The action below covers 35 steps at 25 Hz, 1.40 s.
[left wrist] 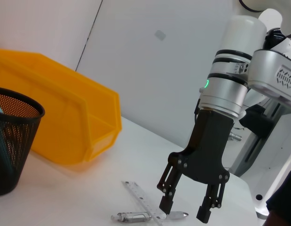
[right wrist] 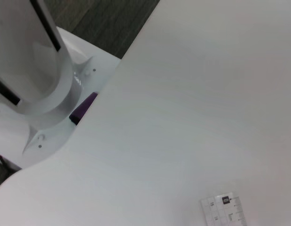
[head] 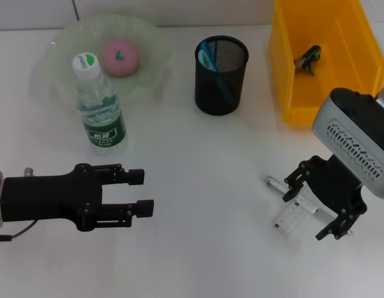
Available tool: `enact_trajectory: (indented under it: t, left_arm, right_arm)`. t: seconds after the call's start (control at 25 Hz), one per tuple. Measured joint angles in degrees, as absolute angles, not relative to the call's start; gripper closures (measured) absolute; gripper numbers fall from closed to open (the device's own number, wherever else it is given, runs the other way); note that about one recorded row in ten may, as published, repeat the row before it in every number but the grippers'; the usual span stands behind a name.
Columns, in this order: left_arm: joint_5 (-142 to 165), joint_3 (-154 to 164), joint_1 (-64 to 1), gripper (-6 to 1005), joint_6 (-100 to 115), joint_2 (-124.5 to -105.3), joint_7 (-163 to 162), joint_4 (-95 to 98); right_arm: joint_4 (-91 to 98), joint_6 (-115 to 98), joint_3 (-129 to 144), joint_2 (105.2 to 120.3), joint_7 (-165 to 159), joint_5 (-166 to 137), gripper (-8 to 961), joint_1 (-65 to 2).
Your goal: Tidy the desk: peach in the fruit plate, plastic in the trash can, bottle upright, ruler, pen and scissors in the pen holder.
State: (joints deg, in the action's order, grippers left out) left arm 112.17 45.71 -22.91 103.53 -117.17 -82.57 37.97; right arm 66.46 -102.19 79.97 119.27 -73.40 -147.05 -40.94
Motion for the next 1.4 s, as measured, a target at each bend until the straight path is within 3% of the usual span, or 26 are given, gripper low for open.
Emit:
enact_trajectory:
  t: [0.8,1.4]
  left_arm:
    - [111.94,45.7,-22.8,273,104.03,-117.11,-84.81,37.97]
    - [111.95,45.76,-22.83,273,104.28,-116.92,-84.82,37.97]
  right_arm:
    - [52.03,-98.28,80.91,119.57,-66.6,-146.95,168,-50.86]
    - [49.8,-96.68,83.32,119.65,-66.61,-146.77,174,-51.31]
